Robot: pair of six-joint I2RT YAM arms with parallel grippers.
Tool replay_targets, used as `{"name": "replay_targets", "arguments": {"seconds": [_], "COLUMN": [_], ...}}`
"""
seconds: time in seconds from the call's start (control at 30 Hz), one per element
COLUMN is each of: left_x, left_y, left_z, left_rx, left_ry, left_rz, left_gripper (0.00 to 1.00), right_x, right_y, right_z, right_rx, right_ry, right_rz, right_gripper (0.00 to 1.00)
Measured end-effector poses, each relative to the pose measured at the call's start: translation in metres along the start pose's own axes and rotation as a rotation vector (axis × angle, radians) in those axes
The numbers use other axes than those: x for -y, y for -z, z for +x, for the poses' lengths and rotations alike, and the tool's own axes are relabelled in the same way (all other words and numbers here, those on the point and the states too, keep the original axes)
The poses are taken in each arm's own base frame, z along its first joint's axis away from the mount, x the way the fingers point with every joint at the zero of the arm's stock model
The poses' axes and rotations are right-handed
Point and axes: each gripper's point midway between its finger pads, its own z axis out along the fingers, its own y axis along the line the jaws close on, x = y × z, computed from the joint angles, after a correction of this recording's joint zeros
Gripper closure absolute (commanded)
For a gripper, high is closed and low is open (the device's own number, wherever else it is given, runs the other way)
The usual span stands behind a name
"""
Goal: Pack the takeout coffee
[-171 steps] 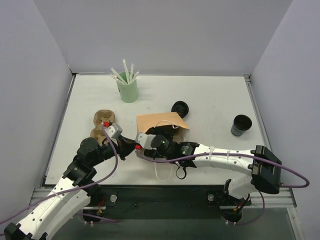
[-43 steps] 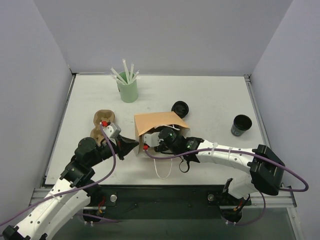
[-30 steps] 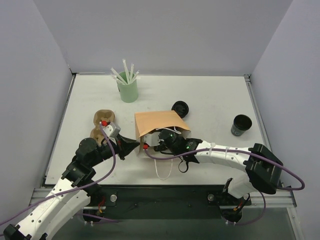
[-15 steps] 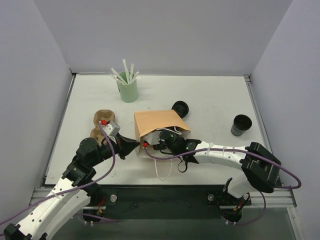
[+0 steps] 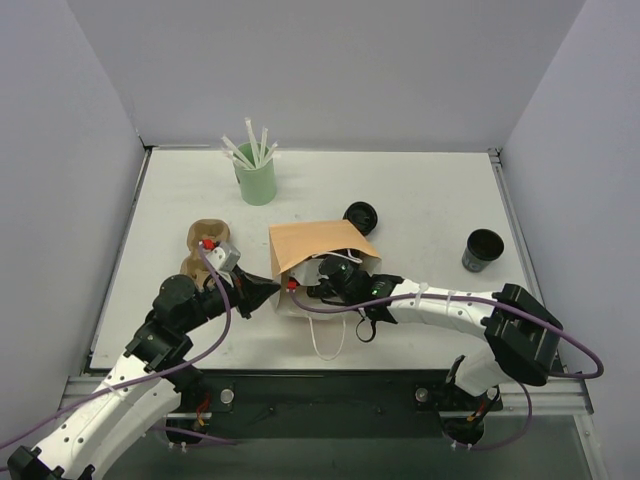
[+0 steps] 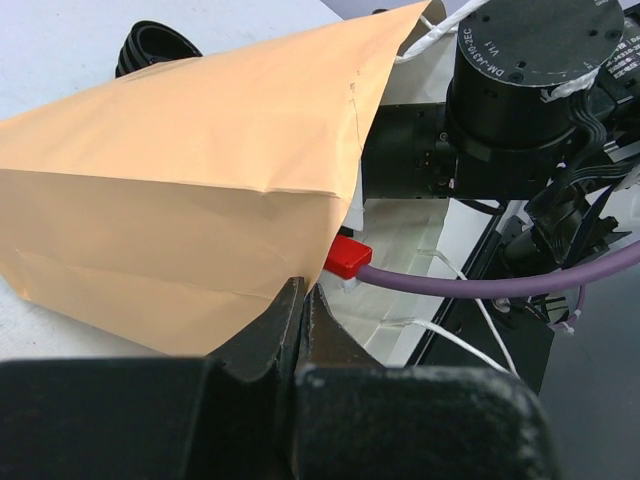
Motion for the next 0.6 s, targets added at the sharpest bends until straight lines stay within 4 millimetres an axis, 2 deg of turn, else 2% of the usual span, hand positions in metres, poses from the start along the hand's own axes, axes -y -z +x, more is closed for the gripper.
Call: {"name": "replay_targets", "arguments": {"seconds": [0.6], "left_x": [0.0001], "left_y": [-0.0001], "left_z": [0.0003], "left_rx": [-0.001], "left_ry": [0.009], "left_rz": [-0.001], "left_gripper": [1.00], "right_x": [-0.0016], "right_y": [-0.0001], "right_z": [-0.0014], "right_rx": [-0.017], "right_ry": [-0.002], "right_rz": [-0.063], "right_gripper": [0.43]}}
